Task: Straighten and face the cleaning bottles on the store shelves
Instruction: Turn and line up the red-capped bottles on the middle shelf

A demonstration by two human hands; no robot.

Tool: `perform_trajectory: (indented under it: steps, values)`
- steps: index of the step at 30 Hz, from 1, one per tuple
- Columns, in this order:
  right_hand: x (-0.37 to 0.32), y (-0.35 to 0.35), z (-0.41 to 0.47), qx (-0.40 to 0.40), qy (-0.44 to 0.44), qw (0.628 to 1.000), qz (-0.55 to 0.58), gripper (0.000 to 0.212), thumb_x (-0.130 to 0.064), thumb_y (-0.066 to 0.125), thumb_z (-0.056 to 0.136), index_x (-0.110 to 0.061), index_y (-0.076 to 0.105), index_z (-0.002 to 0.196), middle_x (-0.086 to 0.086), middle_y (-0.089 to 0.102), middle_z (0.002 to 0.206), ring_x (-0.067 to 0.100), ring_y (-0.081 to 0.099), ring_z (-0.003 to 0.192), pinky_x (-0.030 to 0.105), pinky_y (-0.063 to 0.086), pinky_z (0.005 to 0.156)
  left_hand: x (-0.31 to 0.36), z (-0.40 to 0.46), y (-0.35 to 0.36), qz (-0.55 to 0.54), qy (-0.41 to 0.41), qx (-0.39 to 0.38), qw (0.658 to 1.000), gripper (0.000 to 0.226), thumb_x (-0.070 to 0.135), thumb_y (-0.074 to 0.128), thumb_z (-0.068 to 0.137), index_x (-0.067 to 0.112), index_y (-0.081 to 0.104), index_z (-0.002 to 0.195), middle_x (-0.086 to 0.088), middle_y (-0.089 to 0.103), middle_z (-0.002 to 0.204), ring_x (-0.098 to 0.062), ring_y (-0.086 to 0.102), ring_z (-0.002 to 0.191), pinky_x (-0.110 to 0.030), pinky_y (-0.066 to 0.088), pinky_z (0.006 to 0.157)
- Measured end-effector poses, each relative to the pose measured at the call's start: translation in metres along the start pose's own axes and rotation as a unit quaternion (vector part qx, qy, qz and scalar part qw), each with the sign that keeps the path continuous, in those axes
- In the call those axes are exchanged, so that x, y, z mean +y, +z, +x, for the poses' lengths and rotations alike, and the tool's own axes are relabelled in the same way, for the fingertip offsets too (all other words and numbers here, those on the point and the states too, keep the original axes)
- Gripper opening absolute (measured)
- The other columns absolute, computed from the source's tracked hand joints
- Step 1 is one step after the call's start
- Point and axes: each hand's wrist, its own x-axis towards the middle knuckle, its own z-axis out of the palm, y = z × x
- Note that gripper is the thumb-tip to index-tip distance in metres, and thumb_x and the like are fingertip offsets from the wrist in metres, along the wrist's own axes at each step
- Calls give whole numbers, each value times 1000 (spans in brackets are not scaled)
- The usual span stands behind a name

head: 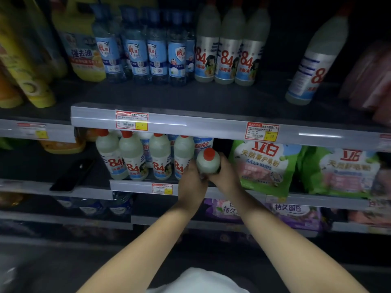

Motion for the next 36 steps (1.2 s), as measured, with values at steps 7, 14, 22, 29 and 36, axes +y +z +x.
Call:
perform_trajectory:
  steps: [7, 14, 22, 29, 36]
  values:
    - [-44, -29, -23, -9, -76, 997, 3, 63, -18, 82, 66, -18, 53, 123, 0, 63, 119, 13, 57, 109, 20, 41, 84, 26, -12, -40, 42, 29, 13, 999, 37, 12, 60, 83, 12, 50, 119, -10, 61, 113, -26, 58, 103, -33, 49, 81]
    - [-92, -65, -39, -21, -109, 994, 8, 65, -20, 83, 62, -24, 53, 119, -13, 58, 108, 10, 56, 103, 36, 51, 90, 64, -25, -88, 46, 130, 58, 989, 38, 12, 69, 77, 13, 59, 114, -4, 63, 111, -17, 57, 101, -24, 42, 80]
    - [-161, -116, -47, -2, -188, 982, 18, 56, -24, 85, 57, -44, 53, 98, -23, 63, 95, -4, 59, 94, 15, 51, 78, 120, -17, -137, 34, 287, 130, 949, 40, 16, 74, 74, 12, 61, 111, 10, 55, 98, 5, 46, 92, -2, 34, 84]
    - [-191, -147, -34, 50, -219, 974, 5, 64, -23, 84, 60, -28, 55, 117, -13, 65, 106, 3, 60, 97, 19, 54, 78, 159, 13, -143, 18, 344, 158, 926, 40, 13, 74, 73, 9, 62, 111, 8, 56, 97, 3, 48, 90, -4, 38, 83]
    - [-176, -155, 0, 93, -206, 974, 6, 65, -18, 82, 63, -21, 54, 122, -7, 63, 113, 10, 57, 104, 31, 53, 84, 170, 48, -113, 8, 309, 135, 941, 37, 18, 72, 76, 5, 62, 109, -5, 64, 104, -6, 51, 95, -5, 33, 82]
